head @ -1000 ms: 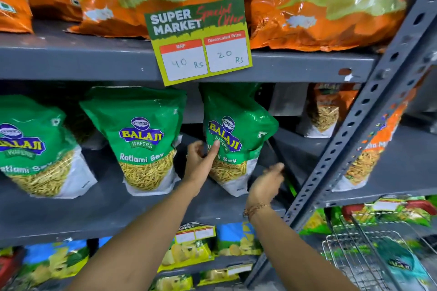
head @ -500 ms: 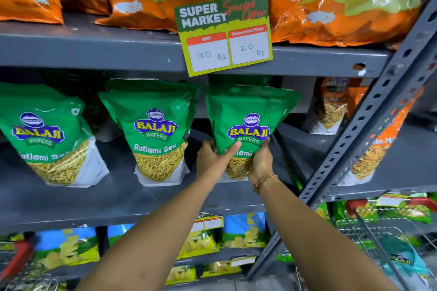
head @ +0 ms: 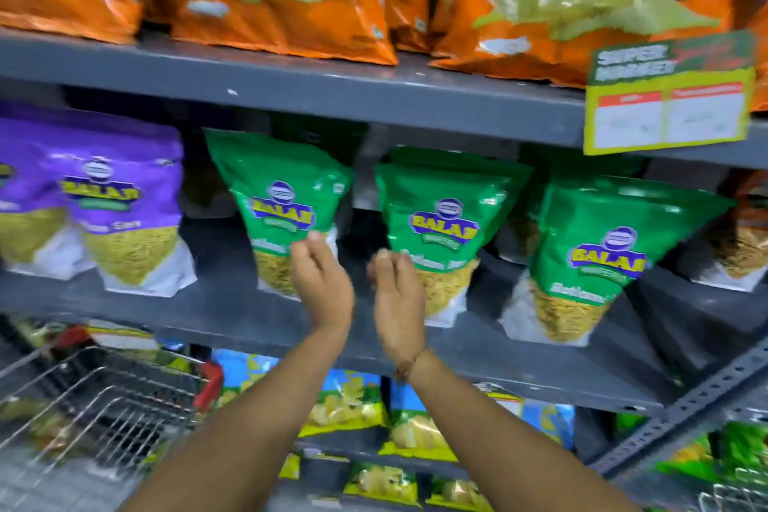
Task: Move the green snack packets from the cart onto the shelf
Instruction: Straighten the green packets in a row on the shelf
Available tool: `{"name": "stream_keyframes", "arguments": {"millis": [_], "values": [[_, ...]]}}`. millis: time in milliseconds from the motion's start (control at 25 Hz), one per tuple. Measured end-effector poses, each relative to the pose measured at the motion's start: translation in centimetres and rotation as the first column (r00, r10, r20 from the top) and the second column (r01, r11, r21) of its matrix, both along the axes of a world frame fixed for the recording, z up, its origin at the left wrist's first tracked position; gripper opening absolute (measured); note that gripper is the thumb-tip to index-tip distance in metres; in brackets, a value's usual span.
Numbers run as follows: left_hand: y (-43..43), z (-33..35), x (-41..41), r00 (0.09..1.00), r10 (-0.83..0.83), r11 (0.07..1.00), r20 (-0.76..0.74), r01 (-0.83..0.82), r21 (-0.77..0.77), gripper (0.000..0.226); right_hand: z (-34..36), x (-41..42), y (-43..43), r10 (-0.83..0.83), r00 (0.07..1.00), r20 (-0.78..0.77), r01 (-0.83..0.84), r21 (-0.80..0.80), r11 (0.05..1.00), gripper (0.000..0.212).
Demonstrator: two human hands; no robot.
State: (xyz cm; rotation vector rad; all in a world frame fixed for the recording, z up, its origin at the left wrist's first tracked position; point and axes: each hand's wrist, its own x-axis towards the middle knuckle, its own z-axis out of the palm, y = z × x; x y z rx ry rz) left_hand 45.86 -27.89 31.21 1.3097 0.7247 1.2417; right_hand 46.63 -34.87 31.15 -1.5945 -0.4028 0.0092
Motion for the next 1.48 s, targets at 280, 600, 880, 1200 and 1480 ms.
{"name": "stream_keyframes", "arguments": {"millis": [280,600,880,1200,1480], "values": [[17.5,1.9,0.2,0.979,-0.171,0.97,-0.107,0.148,-0.195,0.058,4.2,5.3,12.2,-0.154,0.976,-0.152,0.171,0.107,0.98,0.015],[21.0,0.5,-0.6,0.866,-0.49,0.872,-0.096,0.487,-0.053,0.018,2.1,4.4,13.4,0.07,0.936,-0.345,0.049,0.325,0.944,0.045],[20.2,-3.5,-1.8,0.731,-0.575,0.81,-0.366,0.572,-0.131,0.057,-2.1,1.3,12.4,0.058,0.943,-0.329,-0.08,-0.053,0.995,0.062],[6.5,-3.9,-3.7,0.758,-0.477,0.784,-0.444,0.596,0.174,0.037,-2.2,4.1,1.4,-0.7,0.668,-0.251,0.742,0.156,0.652,0.034],[2.3,3.1,8.0,0.863,-0.427,0.898,-0.27,0.439,-0.018,0.037,3.9,14.0,-4.9,-0.573,0.8,-0.177,0.595,0.118,0.795,0.024]]}}
